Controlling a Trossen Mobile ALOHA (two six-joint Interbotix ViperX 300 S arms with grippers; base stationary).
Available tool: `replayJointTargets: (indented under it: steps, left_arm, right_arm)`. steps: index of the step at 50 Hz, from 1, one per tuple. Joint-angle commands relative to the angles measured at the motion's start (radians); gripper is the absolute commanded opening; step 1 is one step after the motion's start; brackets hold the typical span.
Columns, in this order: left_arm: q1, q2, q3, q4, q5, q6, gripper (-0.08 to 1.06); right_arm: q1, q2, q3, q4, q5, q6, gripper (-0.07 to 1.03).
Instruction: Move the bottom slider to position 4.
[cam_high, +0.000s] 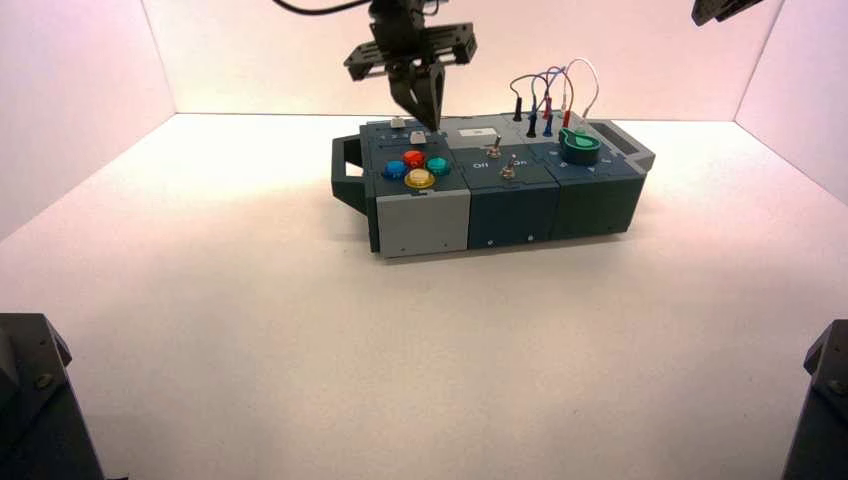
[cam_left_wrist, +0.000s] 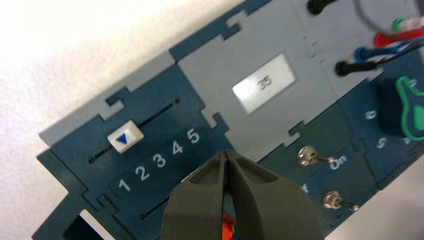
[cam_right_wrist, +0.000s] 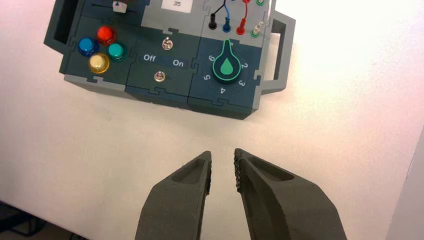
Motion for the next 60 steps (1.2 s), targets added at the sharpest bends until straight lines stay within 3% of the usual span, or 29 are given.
replayJointTargets:
  steps: [1, 12, 42, 60]
  left_arm:
    - [0.006, -0.057, -0.034, 0.005, 0.0, 0.002, -0.03]
    - [0.026, -0.075, -0.012, 0.009, 0.009, 0.0, -0.03]
    - [0.054, -0.143, 0.129, 0.023, 0.005, 0.003, -0.03]
    - [0.054, -0.135, 0.132, 0.023, -0.005, 0.003, -0.03]
  right_arm:
    - [-0.005, -0.003, -0.008, -0.002, -0.005, 0.003, 0.27]
    - [-0.006, -0.009, -0.003, -0.002, -0.005, 0.003, 0.27]
    - [-0.006, -0.012, 0.003, -0.002, -0.008, 0.002, 0.27]
    - [-0.005, -0.014, 0.002, -0.002, -0.008, 0.002, 0.27]
